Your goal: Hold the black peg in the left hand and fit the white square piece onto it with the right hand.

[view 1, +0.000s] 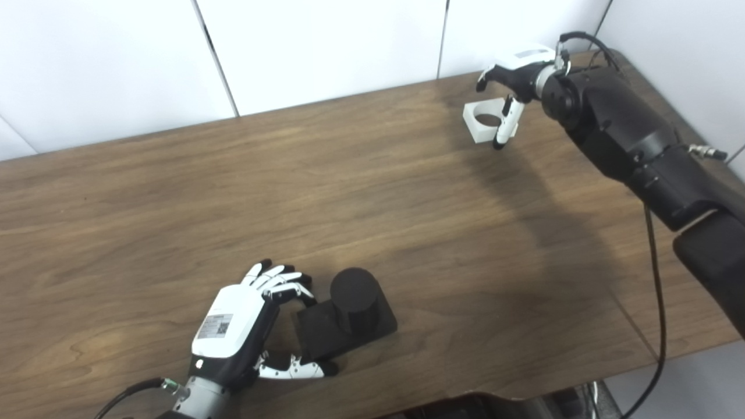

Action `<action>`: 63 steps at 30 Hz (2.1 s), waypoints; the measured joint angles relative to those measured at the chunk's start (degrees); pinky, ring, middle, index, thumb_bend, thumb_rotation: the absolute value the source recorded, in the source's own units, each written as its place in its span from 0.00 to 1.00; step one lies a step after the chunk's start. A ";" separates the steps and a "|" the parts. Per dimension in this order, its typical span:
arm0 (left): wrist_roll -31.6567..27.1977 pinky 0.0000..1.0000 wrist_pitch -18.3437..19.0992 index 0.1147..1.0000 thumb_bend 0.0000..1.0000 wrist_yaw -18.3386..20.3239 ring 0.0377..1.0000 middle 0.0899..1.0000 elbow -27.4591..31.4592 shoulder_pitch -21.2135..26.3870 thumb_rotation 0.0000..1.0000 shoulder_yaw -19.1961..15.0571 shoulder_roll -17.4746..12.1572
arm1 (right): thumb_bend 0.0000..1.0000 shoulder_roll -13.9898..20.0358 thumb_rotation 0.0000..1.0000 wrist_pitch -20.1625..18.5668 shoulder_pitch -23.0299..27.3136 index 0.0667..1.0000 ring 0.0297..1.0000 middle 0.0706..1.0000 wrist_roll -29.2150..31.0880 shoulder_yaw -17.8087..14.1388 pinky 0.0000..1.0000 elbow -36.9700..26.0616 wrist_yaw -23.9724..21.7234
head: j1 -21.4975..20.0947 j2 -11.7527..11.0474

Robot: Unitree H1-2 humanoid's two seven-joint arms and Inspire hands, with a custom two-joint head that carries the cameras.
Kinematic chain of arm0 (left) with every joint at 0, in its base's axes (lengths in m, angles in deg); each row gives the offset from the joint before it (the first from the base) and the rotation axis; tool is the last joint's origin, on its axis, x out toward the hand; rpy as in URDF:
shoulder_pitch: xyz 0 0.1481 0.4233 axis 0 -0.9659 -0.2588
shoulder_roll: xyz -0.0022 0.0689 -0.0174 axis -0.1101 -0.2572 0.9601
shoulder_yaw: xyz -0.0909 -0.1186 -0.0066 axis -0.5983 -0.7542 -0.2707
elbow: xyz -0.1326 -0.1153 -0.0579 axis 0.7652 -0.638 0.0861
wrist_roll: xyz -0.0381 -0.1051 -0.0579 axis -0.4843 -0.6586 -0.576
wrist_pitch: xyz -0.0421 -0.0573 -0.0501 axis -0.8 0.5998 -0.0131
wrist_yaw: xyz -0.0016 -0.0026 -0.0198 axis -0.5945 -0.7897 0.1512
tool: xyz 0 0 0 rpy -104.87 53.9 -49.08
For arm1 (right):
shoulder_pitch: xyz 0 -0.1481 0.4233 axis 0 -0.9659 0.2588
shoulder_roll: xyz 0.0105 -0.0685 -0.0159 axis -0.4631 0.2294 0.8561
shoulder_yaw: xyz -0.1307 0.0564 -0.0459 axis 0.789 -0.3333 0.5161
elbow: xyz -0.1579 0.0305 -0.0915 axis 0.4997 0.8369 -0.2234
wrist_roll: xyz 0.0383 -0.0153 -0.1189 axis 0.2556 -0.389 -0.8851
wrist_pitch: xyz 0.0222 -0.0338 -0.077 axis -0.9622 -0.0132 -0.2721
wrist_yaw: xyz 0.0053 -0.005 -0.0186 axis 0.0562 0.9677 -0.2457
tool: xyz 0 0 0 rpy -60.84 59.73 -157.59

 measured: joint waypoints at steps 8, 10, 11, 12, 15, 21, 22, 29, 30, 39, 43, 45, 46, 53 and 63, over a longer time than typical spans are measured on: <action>0.05 0.97 0.47 0.42 0.52 0.32 0.87 0.76 0.26 0.00 0.05 -0.01 0.02 | 0.93 -1.07 0.22 -0.31 -0.10 0.81 1.00 0.95 -0.05 0.07 1.00 0.41 0.00 | 0.35 0.09; 0.04 0.97 0.48 0.42 0.52 0.34 0.87 0.76 0.26 0.00 0.05 0.00 0.05 | 0.93 -1.12 0.22 -0.32 -0.09 0.81 1.00 0.95 -0.07 0.08 1.00 0.64 0.00 | 0.35 0.09; 0.03 0.97 0.48 0.42 0.52 0.34 0.87 0.76 0.26 0.00 0.05 0.00 0.05 | 0.93 -1.12 0.22 -0.31 -0.09 0.81 1.00 0.95 -0.07 0.07 1.00 0.83 0.00 | 0.44 0.18; 0.03 0.97 0.48 0.42 0.52 0.34 0.87 0.76 0.26 0.01 0.05 -0.01 0.05 | 0.93 -1.12 0.22 -0.31 -0.10 0.81 1.00 0.95 -0.08 0.07 1.00 1.05 0.00 | 0.44 0.18; 0.03 0.97 0.48 0.42 0.52 0.34 0.87 0.76 0.26 0.00 0.05 -0.04 0.05 | 0.92 -1.12 0.23 -0.31 -0.12 0.79 1.00 0.94 -0.10 0.07 1.00 1.58 0.00 | 0.44 0.18; 0.03 0.97 0.48 0.42 0.52 0.36 0.87 0.76 0.27 0.00 0.05 -0.04 0.05 | 0.89 -1.12 0.21 0.09 -0.13 0.71 0.99 0.93 -0.16 0.05 1.00 1.58 0.08 | 0.53 0.18; 0.03 0.97 0.50 0.42 0.52 0.38 0.87 0.76 0.28 0.00 0.05 -0.04 0.05 | 0.89 -1.11 0.21 0.09 -0.13 0.69 0.99 0.92 -0.16 0.02 1.00 1.58 0.10 | 0.61 0.26; 0.03 0.98 0.53 0.42 0.52 0.44 0.87 0.76 0.31 -0.01 0.05 -0.03 0.05 | 0.54 -1.12 0.14 0.42 -0.47 0.46 0.96 0.85 0.09 -0.68 1.00 1.72 2.28 | 0.61 0.26; 0.03 0.98 0.53 0.42 0.52 0.44 0.87 0.76 0.31 -0.02 0.05 -0.03 0.05 | 0.53 -1.12 0.14 0.49 -0.57 0.45 0.96 0.85 0.20 -0.85 1.00 1.72 2.78 | 0.61 0.26; 0.04 0.97 0.67 0.42 0.52 0.43 0.87 0.76 0.37 -0.05 0.05 -0.03 0.13 | 0.52 -1.12 0.13 2.49 -1.49 0.45 0.92 0.80 1.47 -1.61 0.94 1.95 6.40 | 0.70 0.26; 0.04 0.97 0.65 0.42 0.52 0.43 0.87 0.76 0.37 -0.05 0.05 -0.03 0.15 | 0.52 -1.12 0.13 3.38 -1.76 0.45 0.91 0.79 1.98 -1.61 0.91 2.25 7.69 | 0.79 0.18; 0.04 0.98 0.67 0.42 0.52 0.43 0.87 0.76 0.37 -0.04 0.05 -0.03 0.16 | 0.52 -1.12 0.13 3.93 -1.95 0.45 0.91 0.79 2.11 -1.60 0.91 2.29 8.18 | 0.79 0.09; 0.04 0.98 0.70 0.42 0.52 0.43 0.87 0.76 0.37 -0.04 0.05 -0.04 0.16 | 0.52 -1.12 0.13 4.03 -1.97 0.45 0.91 0.79 2.12 -1.60 0.91 2.33 8.31 | 0.79 0.09; 0.04 0.98 0.87 0.42 0.52 0.44 0.87 0.76 0.41 -0.05 0.05 -0.01 0.23 | 0.52 -0.94 0.13 3.97 -2.31 0.45 0.92 0.79 2.04 -1.54 0.96 0.13 7.15 | 1.32 -0.17; 0.43 0.98 1.21 0.42 0.52 0.36 0.87 0.76 0.42 0.01 0.05 0.22 0.79 | 0.52 1.15 0.13 3.52 -2.60 0.45 0.92 0.79 -0.84 -0.85 1.00 -23.61 -8.00 | 2.20 -0.44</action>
